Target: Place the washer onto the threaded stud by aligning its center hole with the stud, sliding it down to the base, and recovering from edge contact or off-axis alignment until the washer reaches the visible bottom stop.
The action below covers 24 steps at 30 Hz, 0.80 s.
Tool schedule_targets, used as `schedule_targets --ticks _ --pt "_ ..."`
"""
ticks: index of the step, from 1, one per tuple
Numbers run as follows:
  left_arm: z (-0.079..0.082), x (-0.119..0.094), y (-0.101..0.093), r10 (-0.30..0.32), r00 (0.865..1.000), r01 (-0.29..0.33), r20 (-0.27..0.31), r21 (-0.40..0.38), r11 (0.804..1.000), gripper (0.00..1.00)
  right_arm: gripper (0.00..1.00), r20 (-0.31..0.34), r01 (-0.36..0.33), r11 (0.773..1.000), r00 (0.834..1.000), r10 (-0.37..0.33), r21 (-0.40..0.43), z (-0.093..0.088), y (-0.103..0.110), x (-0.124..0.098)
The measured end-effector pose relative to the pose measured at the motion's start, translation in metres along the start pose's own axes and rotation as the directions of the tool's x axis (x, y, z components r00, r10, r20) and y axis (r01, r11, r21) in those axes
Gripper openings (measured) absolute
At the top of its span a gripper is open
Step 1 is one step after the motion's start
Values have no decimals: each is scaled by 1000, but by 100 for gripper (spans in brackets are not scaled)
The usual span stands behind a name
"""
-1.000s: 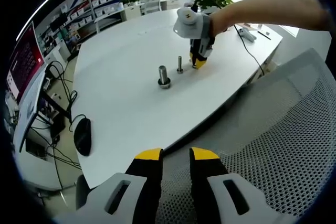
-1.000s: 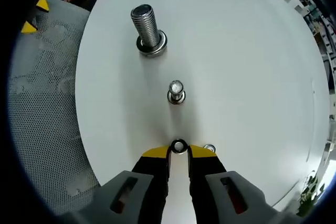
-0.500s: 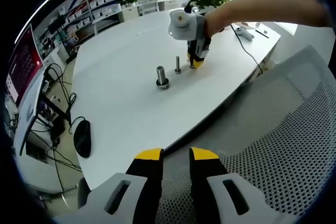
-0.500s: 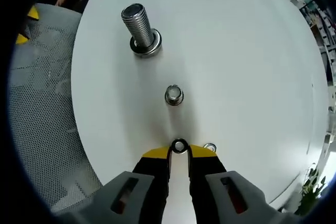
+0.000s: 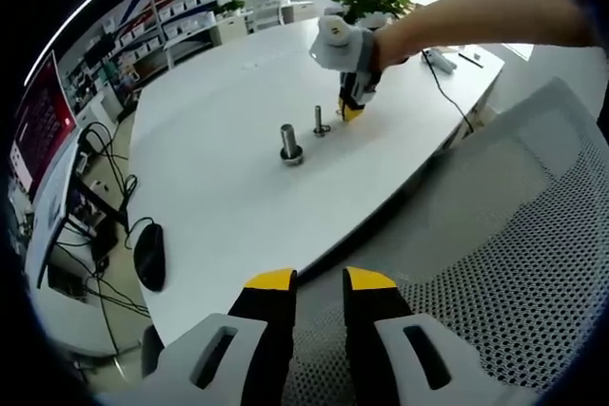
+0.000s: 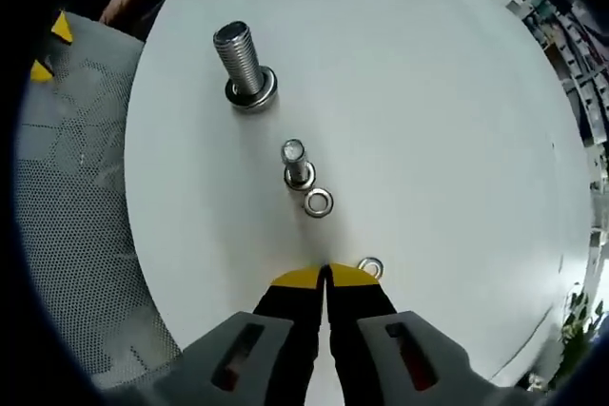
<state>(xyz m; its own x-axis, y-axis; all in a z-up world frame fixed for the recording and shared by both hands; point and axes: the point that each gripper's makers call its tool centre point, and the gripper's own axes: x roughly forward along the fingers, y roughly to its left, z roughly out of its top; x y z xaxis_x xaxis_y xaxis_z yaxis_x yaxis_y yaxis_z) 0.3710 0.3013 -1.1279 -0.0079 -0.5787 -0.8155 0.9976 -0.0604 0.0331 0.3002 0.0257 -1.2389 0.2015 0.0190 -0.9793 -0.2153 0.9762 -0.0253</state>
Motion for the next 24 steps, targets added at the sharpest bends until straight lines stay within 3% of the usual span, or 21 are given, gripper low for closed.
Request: schedule_targets --ticks 2,4,11,13,18,23,24 --pt "0 0 0 -1 1000 1 0 0 1000 17 6 -3 -22 999 1000 22 35 0 2 -1" --pt "0 0 0 -1 1000 1 0 1 1000 17 8 -6 -17 1000 1000 18 17 2 3 0" --pt "0 0 0 -1 1000 1 0 -1 1000 17 19 85 13 990 996 -1 -143 31 4 -1" --pt "0 0 0 -1 1000 1 0 -2 1000 17 19 89 5 990 996 7 -141 38 -4 5" --pt "0 0 -1 0 1000 0 -2 -4 1000 17 19 123 -44 988 990 63 -148 50 7 6" --pt "0 0 -1 0 1000 0 -3 -6 1000 17 17 97 -66 982 992 84 -177 49 4 19" --pt "0 0 -1 0 1000 0 -4 -7 1000 17 17 97 -66 982 992 84 -175 47 9 12"
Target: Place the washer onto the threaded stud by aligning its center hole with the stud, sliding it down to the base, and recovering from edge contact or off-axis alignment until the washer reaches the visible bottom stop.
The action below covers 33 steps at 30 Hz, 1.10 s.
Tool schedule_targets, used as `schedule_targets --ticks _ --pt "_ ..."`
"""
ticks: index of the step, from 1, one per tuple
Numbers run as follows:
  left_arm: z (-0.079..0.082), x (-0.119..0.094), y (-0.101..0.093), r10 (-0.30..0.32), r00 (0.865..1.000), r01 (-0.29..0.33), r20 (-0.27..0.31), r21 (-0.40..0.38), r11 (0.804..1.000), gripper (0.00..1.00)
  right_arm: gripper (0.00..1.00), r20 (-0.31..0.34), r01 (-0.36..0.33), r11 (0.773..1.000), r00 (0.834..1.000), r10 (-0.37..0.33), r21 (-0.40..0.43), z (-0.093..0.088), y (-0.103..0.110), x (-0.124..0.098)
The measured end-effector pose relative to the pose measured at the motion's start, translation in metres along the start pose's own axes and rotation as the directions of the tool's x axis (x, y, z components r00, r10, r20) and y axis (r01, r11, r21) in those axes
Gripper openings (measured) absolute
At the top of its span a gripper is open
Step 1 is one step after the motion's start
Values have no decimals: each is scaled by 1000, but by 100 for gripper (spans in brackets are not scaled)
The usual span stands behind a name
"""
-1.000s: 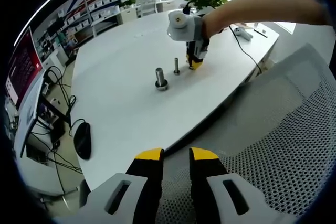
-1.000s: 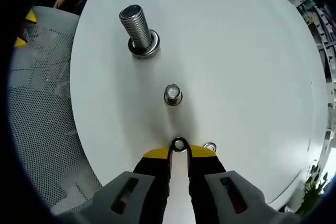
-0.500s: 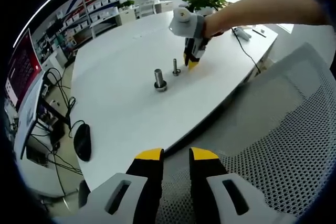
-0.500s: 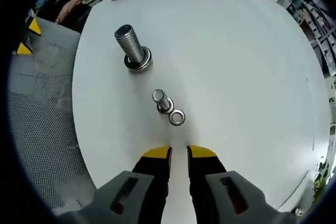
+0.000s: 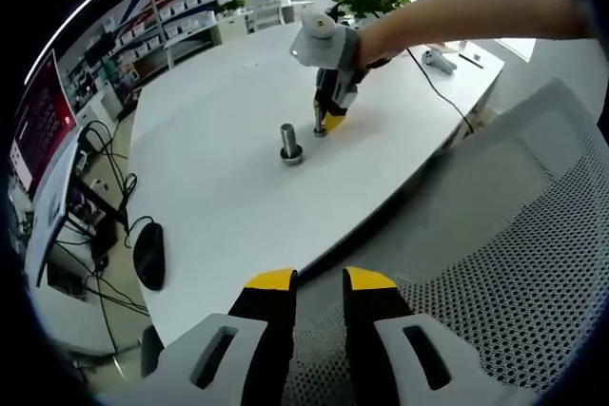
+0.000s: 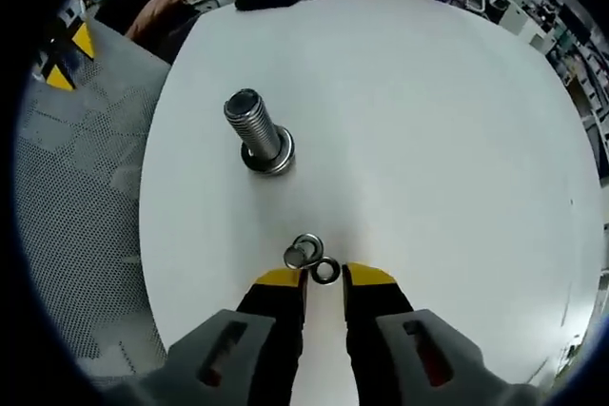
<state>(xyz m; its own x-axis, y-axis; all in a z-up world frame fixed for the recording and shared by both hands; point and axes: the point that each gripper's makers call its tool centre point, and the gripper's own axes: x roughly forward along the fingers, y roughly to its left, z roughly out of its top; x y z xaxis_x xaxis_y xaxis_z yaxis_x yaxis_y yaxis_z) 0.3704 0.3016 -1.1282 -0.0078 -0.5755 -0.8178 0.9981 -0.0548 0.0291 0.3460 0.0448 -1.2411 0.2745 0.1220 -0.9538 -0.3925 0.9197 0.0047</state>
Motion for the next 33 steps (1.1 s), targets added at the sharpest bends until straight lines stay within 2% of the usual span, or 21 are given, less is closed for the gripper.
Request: schedule_targets --ticks 3,5,11,13,16,20,33 --pt "0 0 0 0 1000 0 0 -1 1000 17 17 -1 3 998 1000 -3 -61 0 0 1" --pt "0 0 0 0 1000 0 0 -2 1000 17 16 1 2 998 1000 -2 -70 -1 3 0" --pt "0 0 0 0 1000 0 0 -1 1000 17 15 -11 14 998 1000 -14 -53 -4 0 1" --pt "0 0 0 0 1000 0 0 -1 1000 17 14 -13 17 998 1000 -17 -56 -5 6 -2" --pt "0 0 0 1 1000 -1 1 -1 1000 17 14 2 26 1000 1000 -26 -13 -6 3 -2" --pt "0 0 0 1 1000 -1 1 0 1000 17 14 -2 43 999 999 -43 4 -9 2 -4" --pt "0 0 0 1 1000 -1 4 4 1000 17 14 89 48 998 995 -52 52 6 -1 -49"
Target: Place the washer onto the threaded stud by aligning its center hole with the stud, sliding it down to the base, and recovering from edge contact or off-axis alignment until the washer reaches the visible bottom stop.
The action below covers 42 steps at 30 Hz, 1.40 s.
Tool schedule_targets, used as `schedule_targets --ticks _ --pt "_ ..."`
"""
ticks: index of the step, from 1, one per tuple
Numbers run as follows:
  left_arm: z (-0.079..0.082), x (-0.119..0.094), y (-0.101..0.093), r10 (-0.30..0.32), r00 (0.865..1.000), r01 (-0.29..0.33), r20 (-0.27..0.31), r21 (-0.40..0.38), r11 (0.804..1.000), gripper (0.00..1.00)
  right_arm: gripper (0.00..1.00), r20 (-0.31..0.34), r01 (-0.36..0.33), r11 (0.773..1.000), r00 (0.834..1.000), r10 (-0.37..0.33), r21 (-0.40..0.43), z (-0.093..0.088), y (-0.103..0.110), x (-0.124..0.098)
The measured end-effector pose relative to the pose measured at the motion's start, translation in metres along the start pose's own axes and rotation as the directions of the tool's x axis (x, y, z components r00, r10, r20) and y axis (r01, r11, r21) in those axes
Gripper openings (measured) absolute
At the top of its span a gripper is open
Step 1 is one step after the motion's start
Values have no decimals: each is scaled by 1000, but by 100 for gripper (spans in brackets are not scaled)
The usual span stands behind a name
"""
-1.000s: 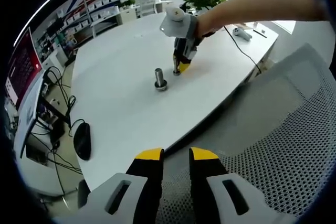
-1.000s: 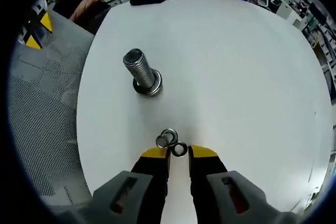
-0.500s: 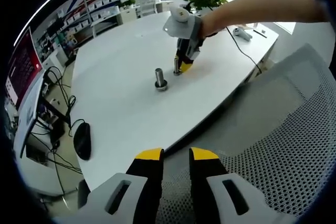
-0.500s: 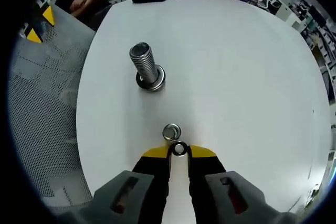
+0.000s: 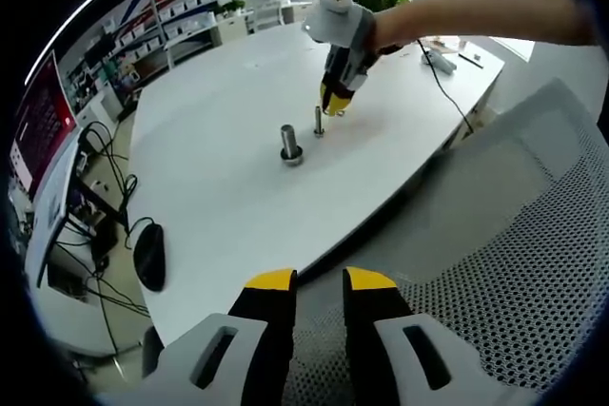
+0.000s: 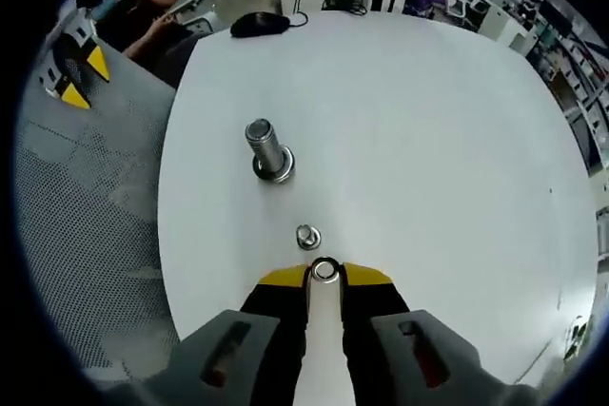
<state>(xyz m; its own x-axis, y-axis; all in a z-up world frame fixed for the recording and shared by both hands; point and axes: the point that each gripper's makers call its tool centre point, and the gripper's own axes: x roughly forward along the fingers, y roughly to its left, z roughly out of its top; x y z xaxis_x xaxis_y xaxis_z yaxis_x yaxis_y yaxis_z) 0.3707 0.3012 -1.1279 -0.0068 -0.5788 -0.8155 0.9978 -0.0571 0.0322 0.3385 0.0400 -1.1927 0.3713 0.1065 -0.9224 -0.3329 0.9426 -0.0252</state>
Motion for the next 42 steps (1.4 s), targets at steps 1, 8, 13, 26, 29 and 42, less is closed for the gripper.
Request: schedule_targets --ticks 1,8,13,26,29,42 --pt "0 0 0 0 1000 0 0 1 1000 17 14 7 2 1000 1000 -2 2 2 -1 -3" --pt "0 0 0 0 1000 0 3 4 1000 17 14 39 4 1000 999 -4 1 16 6 -21" --pt "1 0 1 1 1000 -1 4 6 1000 17 14 41 -15 1000 999 16 -25 27 10 -19" --pt "1 -1 0 2 1000 -2 4 6 1000 17 14 -40 -18 996 999 14 -92 26 15 -7" --pt "1 -1 0 1 1000 -1 3 6 1000 17 14 -42 -20 996 999 16 -90 26 16 -6" --pt "0 0 0 0 1000 0 1 5 1000 17 14 -77 -43 994 996 36 -101 24 15 9"
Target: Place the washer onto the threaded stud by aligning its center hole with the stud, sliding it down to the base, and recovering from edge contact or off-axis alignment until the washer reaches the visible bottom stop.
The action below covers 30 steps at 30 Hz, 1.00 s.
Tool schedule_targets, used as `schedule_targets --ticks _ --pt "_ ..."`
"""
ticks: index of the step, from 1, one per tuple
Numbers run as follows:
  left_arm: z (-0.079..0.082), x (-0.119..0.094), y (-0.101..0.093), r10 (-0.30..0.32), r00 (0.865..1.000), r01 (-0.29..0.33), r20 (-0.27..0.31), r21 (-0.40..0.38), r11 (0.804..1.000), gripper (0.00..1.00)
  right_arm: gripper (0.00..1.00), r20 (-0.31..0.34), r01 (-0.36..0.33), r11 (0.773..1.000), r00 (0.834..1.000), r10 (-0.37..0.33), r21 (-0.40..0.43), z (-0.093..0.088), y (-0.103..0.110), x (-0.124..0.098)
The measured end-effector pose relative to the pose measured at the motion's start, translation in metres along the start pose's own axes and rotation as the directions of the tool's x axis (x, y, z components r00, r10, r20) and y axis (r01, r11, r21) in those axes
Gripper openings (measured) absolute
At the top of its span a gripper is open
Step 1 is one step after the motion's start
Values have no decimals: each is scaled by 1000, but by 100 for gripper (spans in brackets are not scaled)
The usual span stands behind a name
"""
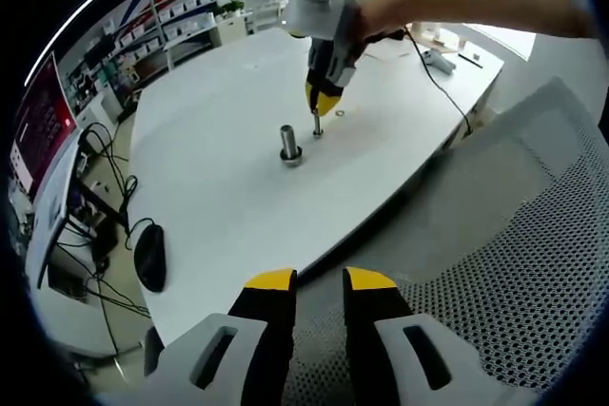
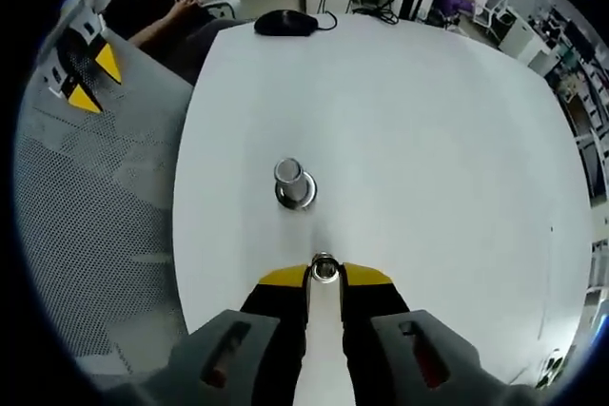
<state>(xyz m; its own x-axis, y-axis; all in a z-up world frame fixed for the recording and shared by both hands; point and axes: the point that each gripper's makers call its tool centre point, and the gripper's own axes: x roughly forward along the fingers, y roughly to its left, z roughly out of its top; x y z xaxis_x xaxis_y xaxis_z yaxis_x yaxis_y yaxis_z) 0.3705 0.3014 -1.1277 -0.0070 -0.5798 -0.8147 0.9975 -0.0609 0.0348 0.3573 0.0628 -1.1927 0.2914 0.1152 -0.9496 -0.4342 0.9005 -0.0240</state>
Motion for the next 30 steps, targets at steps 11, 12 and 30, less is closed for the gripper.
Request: schedule_targets --ticks 11,12,30 --pt "-1 0 0 0 1000 0 -1 -3 1000 17 14 -46 -20 1000 999 19 -7 -6 6 22" --pt "-1 0 0 0 1000 0 -1 -3 1000 17 14 -48 -19 1000 999 19 -6 -6 6 23" --pt "0 0 -1 0 1000 0 -1 -5 1000 17 15 -101 -35 999 994 31 -42 -17 12 33"
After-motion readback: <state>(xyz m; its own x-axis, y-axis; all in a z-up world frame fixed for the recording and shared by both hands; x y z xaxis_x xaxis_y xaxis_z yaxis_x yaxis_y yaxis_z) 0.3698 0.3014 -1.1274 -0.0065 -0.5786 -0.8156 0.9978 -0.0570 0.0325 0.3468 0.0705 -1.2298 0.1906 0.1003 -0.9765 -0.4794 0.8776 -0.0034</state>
